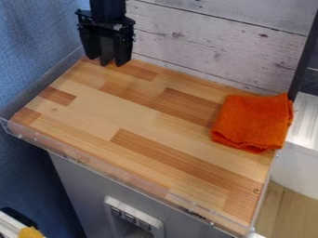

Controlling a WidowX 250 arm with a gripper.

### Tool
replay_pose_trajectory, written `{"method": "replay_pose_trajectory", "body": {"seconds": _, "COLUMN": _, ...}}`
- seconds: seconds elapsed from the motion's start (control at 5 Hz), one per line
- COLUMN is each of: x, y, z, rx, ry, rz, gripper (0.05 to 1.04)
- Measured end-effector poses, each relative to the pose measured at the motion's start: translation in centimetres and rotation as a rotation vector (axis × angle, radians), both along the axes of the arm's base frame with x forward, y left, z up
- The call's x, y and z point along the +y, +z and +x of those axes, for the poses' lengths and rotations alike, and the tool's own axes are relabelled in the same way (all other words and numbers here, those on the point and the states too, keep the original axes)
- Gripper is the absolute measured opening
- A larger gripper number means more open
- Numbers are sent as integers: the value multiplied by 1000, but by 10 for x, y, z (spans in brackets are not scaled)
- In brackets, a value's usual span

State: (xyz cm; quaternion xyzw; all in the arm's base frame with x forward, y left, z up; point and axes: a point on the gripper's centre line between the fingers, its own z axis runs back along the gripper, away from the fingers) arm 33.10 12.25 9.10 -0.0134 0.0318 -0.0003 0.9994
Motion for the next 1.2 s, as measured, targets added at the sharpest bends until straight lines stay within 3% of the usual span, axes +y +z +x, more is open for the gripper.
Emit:
{"method": "replay_pose_trajectory", "body": {"seconds": 0.2, "x": -21, "y": 0, "z": 7, "rx": 0, "ry": 3, "rz": 3, "gripper": 999}}
{"method": "replay_pose_trajectory", "body": {"seconds": 0.6, "x": -97, "y": -3, "z": 22, "rx": -8, "ry": 20, "rz": 27, "gripper": 999}}
{"method": "replay_pose_trajectory", "body": {"seconds": 1.2, "x": -201, "y": 13, "z": 42, "rx": -109, "ry": 53, "rz": 49, "gripper": 997}}
